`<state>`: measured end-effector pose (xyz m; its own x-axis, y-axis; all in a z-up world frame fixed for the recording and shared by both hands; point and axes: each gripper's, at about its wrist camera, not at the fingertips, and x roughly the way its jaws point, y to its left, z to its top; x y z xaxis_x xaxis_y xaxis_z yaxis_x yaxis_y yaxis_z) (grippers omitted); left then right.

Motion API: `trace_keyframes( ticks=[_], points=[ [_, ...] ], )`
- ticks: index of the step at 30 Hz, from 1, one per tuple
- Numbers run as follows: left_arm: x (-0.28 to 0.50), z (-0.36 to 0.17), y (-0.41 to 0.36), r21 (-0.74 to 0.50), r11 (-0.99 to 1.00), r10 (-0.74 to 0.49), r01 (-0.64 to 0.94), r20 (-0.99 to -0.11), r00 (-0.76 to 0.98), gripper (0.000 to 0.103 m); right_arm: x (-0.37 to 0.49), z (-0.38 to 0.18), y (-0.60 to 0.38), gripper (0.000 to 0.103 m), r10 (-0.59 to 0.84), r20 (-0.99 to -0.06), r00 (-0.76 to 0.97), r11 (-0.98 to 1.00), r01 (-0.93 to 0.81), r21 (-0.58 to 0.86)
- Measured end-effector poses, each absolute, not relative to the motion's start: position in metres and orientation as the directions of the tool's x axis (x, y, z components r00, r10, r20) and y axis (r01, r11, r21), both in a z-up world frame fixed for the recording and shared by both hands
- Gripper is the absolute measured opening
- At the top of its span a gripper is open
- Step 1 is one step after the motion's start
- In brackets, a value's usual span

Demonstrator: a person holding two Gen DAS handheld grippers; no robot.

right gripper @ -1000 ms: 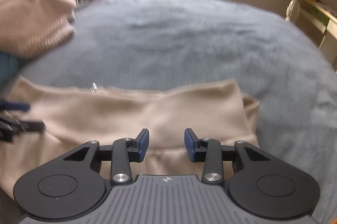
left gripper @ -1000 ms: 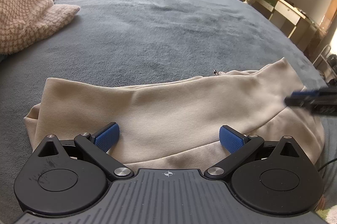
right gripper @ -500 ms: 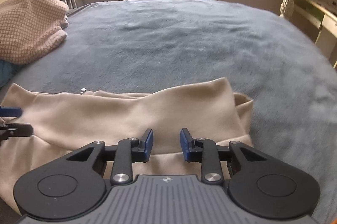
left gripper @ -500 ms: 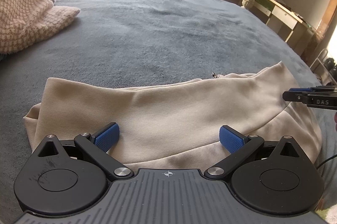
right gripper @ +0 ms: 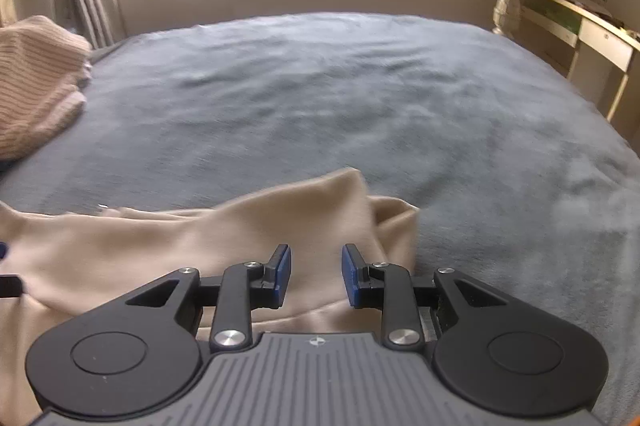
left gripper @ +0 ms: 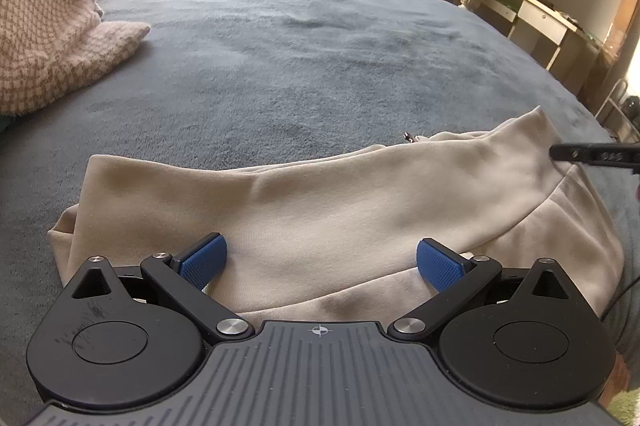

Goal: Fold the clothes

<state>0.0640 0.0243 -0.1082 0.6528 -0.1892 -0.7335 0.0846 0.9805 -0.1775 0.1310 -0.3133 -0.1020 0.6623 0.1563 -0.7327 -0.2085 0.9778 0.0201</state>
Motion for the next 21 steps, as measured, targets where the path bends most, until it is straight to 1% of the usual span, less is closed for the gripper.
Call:
trace_keyframes(
  ticks=[3,12,15,17,21],
  points=[
    [0.063,-0.108,0.023,-0.163,0.982,-0.182,0.09,-0.734,0.655,0.103,0.141,-0.116,-0.328,0.029,0.175,-0.759,0.627,0.982,-0.168,0.087],
    [0.064,-0.109,0.022,-0.16,0.984,-0.174,0.081,-0.735,0.655,0.103,0.155,-0.089,-0.32,0.029,0.199,-0.69,0.696,0.976,-0.205,0.075],
    [0.063,-0.108,0.021,-0.159,0.984,-0.174,0.082,-0.734,0.656,0.103,0.174,-0.107,-0.324,0.03,0.144,-0.721,0.678,0.986,-0.162,0.044],
    [0.063,-0.108,0.021,-0.159,0.984,-0.174,0.082,-0.737,0.654,0.103,0.186,-0.113,-0.338,0.029,0.142,-0.743,0.654,0.99,-0.1,0.101],
    [0.063,-0.107,0.023,-0.165,0.983,-0.177,0.081,-0.737,0.652,0.103,0.176,-0.089,-0.356,0.03,0.128,-0.718,0.684,0.989,-0.032,0.146]
  ],
)
